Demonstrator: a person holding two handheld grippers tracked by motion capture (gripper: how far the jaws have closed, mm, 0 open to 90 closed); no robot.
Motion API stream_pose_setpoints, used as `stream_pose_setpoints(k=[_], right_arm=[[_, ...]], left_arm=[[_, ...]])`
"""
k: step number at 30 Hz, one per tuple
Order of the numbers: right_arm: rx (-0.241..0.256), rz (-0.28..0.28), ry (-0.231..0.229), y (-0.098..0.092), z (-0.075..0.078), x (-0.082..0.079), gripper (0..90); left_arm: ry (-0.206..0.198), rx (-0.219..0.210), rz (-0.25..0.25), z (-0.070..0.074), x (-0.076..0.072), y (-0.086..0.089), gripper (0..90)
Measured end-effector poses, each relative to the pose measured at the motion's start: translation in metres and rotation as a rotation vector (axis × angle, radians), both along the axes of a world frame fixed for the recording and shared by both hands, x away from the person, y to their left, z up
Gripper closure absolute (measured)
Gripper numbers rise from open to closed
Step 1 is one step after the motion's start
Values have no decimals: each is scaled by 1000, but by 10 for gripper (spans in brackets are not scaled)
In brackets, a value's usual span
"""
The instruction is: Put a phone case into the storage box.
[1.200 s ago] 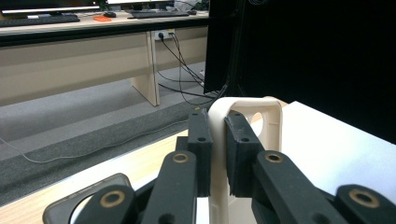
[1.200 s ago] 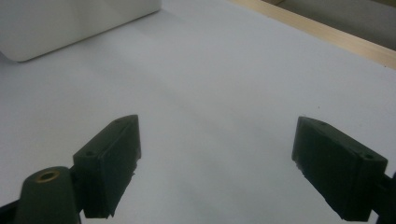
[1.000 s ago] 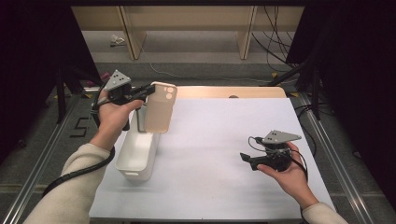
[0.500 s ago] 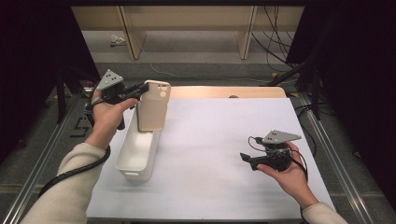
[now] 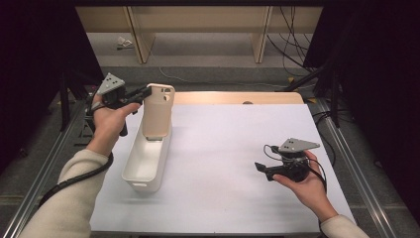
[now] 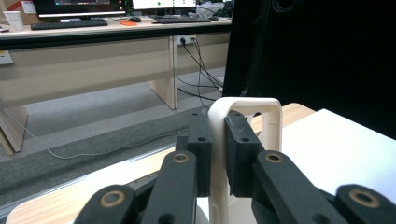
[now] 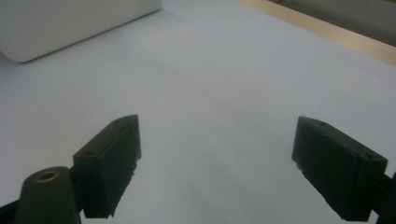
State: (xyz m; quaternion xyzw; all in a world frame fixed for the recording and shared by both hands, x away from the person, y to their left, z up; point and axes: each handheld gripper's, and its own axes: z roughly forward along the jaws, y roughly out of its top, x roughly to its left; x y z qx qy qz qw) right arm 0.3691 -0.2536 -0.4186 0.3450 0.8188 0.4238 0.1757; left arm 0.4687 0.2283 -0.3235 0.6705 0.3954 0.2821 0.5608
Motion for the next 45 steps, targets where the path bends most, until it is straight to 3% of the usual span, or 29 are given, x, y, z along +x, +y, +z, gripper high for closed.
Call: stream_pose_setpoints(k=[19,45], right_arm=[[1,-1,0,0,0,0,164],[3,1,0,-1,0,1,164]], left_arm=[[-17,-26,27,-8,10,14,817],[4,-47,70,-24,26,23,817]])
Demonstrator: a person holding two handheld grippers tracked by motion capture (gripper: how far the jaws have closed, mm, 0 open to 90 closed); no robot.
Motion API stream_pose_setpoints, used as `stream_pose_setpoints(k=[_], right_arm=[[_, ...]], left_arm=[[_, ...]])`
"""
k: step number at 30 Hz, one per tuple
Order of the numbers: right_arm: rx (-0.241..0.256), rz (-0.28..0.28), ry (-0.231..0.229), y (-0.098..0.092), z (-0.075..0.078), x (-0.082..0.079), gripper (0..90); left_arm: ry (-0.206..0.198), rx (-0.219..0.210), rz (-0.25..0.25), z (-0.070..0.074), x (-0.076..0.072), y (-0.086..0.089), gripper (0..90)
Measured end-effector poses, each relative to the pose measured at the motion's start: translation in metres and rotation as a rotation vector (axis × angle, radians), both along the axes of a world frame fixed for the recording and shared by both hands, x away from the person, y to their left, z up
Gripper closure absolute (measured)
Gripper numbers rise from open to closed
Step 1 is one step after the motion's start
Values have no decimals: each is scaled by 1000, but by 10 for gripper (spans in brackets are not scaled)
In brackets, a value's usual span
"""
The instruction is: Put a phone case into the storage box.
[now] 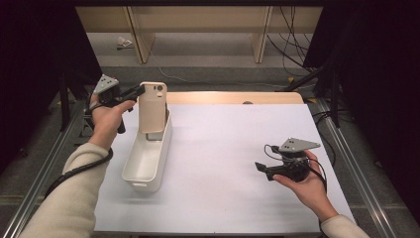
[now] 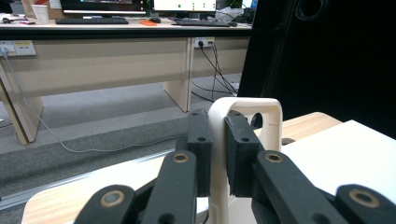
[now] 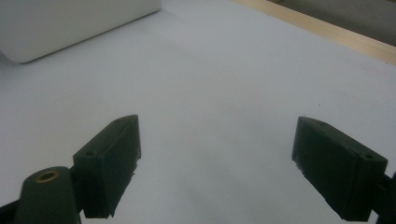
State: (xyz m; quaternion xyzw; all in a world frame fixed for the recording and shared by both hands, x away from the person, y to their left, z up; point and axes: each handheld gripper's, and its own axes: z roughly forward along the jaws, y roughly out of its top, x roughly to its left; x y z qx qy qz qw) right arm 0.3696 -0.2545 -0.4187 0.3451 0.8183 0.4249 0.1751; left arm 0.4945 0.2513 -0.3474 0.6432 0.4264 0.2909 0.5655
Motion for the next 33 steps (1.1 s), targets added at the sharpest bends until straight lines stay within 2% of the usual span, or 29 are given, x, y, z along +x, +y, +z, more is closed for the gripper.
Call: stream_pose_setpoints(k=[17,33], right_arm=[[3,0,3,0,0,0,164],[2,2,5,0,0,0,164]], left_arm=[[29,-12,16,-18,11,5,817],[51,13,16,-34,17,3,816]])
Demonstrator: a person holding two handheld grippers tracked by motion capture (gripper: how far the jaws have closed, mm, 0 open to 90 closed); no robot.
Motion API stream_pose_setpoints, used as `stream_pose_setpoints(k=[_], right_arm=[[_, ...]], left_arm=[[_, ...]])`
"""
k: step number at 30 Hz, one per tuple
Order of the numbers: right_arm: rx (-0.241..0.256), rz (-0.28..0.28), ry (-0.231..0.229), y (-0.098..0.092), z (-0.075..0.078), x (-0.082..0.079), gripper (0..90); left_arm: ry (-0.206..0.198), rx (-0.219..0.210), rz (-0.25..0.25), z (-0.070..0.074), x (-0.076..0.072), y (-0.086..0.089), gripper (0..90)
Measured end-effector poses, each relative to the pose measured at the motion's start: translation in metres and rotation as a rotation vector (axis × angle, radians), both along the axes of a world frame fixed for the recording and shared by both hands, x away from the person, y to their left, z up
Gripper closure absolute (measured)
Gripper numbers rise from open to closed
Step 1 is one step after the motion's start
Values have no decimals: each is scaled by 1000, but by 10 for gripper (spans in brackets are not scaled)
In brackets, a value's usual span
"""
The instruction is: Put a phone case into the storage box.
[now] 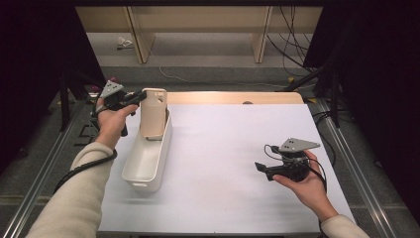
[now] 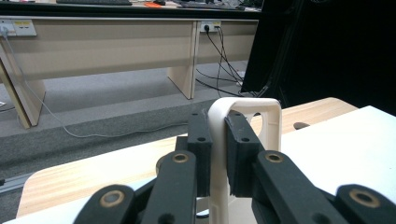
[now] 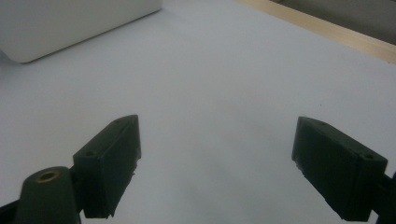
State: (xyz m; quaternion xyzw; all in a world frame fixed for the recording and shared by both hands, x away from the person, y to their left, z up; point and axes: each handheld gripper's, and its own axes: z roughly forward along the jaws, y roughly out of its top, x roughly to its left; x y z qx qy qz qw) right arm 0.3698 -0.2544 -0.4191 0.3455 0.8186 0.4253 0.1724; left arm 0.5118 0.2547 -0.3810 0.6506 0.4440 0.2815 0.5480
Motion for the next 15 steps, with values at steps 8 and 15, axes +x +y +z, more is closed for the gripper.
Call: stream_pose_setpoints(k=[8,15], right_arm=[[-1,1,0,0,0,0,165],[-4,1,3,0,-1,1,165]], left_arm=[[10,-19,2,-13,1,3,815],[26,-24,-3,-24,2,5,814]])
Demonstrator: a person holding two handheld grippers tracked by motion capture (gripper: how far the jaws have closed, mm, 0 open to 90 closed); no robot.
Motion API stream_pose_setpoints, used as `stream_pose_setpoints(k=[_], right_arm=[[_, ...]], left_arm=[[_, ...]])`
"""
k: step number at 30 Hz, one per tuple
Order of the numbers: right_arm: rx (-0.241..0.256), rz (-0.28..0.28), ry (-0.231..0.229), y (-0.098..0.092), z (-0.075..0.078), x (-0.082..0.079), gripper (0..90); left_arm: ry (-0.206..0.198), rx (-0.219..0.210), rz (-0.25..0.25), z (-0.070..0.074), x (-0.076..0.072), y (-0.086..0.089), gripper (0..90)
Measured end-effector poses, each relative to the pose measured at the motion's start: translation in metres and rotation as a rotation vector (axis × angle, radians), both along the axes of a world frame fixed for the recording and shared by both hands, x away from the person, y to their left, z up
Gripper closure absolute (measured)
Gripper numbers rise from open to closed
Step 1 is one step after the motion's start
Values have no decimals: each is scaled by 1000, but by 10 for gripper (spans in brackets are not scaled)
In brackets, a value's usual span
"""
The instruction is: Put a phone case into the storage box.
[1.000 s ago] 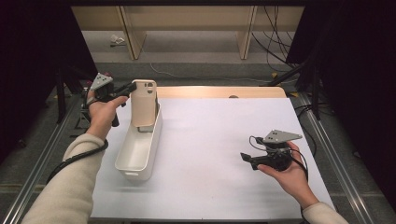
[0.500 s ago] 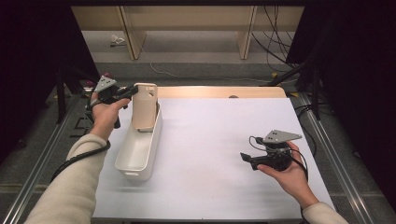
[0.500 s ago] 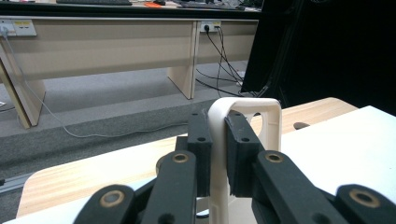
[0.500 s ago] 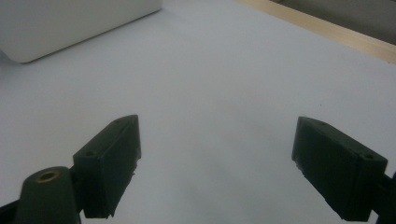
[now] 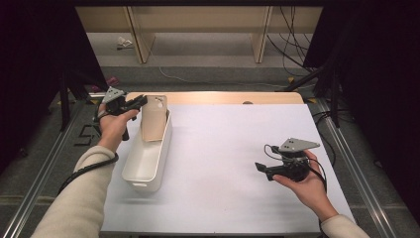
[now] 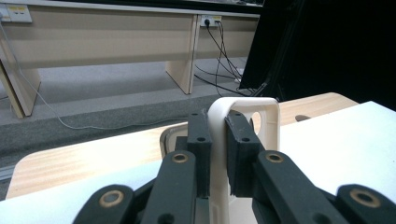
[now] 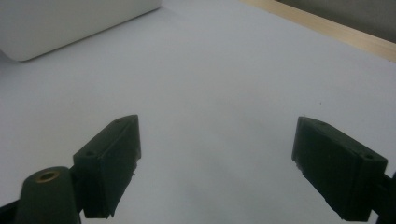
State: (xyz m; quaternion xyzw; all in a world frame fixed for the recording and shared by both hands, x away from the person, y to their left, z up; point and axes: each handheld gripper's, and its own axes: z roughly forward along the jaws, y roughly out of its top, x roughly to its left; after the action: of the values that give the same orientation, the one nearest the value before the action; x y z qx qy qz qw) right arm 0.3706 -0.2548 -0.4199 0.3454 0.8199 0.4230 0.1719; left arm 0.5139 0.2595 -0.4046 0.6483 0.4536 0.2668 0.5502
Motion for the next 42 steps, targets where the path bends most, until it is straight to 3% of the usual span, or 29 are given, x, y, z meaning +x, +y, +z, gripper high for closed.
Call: stream_pose_setpoints(k=[13,23,32,38,42], right_arm=[[2,0,1,0,0,0,164],[1,-1,-2,-1,0,0,164],[0,0,-2,-1,0,0,165],[0,1,-2,-1,0,0,164],[0,2,-3,-1,0,0,164]], left_arm=[[18,-8,10,-10,2,4,809],[40,14,9,-17,5,6,796],[56,62,18,-17,8,6,773],[66,150,28,-16,11,2,740],[81,164,58,-15,12,1,671]])
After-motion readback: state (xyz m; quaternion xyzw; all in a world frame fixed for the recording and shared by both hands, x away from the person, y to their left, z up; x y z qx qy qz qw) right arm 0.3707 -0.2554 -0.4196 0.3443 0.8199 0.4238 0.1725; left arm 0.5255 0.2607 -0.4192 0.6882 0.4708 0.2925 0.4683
